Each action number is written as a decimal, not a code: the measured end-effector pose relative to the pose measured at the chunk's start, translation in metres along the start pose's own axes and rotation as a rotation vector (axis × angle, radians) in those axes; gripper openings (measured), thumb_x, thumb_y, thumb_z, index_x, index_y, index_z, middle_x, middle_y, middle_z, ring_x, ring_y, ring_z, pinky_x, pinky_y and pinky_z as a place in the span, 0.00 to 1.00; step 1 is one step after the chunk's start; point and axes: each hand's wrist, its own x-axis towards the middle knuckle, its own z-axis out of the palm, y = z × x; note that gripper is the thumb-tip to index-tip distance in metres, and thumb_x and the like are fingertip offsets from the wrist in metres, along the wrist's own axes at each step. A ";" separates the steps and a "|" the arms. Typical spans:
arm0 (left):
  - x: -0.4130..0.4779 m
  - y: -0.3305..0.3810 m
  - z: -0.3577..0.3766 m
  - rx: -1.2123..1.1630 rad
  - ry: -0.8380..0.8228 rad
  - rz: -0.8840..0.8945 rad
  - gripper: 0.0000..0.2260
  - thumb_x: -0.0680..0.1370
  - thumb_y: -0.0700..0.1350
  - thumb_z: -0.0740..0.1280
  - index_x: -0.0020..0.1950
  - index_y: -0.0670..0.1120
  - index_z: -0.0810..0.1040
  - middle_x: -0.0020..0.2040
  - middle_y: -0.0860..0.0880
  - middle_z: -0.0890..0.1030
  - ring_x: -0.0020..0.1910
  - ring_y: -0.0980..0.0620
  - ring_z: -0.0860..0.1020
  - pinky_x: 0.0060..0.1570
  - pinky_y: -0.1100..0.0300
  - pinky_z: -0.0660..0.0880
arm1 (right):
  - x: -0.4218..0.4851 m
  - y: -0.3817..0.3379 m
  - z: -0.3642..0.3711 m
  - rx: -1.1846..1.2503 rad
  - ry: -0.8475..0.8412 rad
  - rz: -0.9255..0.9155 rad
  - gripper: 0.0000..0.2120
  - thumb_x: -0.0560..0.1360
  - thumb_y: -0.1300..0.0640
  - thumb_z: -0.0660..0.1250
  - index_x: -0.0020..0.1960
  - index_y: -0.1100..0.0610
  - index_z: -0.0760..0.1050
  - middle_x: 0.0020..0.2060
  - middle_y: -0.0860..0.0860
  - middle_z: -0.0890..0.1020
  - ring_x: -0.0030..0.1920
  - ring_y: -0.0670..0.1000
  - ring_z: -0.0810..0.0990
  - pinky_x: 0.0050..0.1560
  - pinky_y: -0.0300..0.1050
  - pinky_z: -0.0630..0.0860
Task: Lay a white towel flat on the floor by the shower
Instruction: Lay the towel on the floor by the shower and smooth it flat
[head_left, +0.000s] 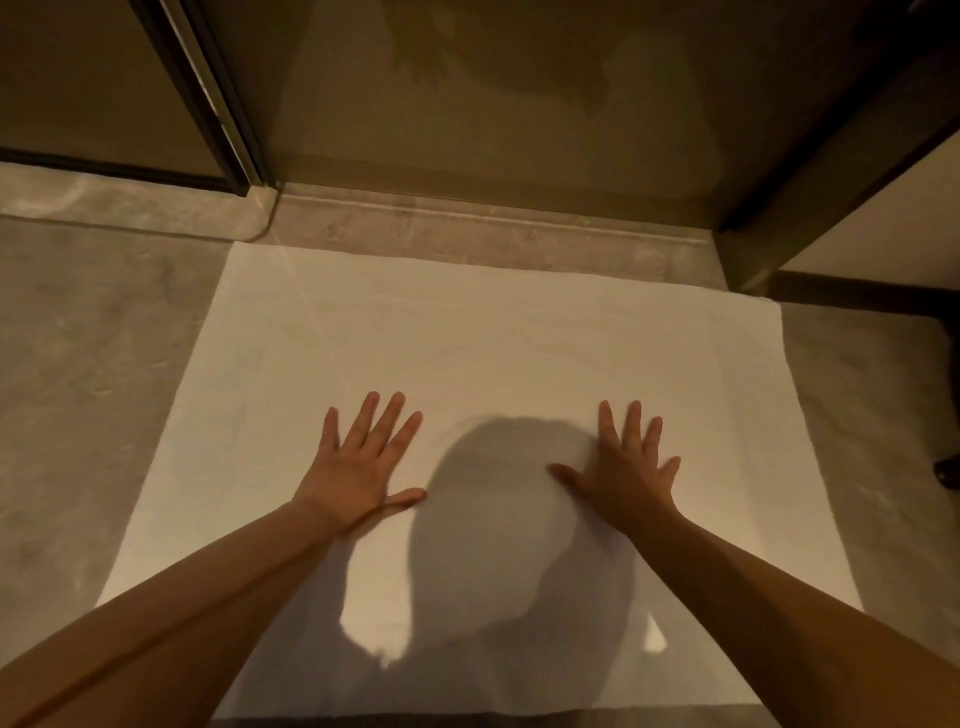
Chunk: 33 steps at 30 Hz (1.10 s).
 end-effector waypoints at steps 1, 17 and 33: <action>0.000 0.000 0.001 0.021 -0.003 -0.005 0.41 0.64 0.72 0.23 0.72 0.52 0.27 0.74 0.45 0.29 0.73 0.41 0.32 0.69 0.37 0.40 | -0.002 0.005 -0.001 -0.005 -0.017 0.003 0.52 0.64 0.22 0.55 0.75 0.45 0.34 0.76 0.54 0.35 0.74 0.62 0.33 0.68 0.72 0.43; -0.015 0.007 -0.014 0.123 -0.211 -0.053 0.40 0.73 0.71 0.42 0.69 0.48 0.24 0.72 0.42 0.26 0.73 0.39 0.32 0.69 0.36 0.48 | -0.018 0.012 -0.014 -0.039 -0.141 -0.104 0.52 0.66 0.26 0.60 0.76 0.46 0.35 0.75 0.56 0.34 0.74 0.63 0.33 0.69 0.72 0.48; -0.016 0.005 -0.014 0.200 -0.267 -0.059 0.43 0.72 0.73 0.44 0.67 0.47 0.22 0.68 0.41 0.23 0.73 0.38 0.32 0.68 0.36 0.49 | -0.019 0.011 -0.007 -0.032 -0.180 -0.086 0.54 0.65 0.27 0.63 0.75 0.44 0.33 0.74 0.53 0.31 0.73 0.62 0.30 0.65 0.76 0.49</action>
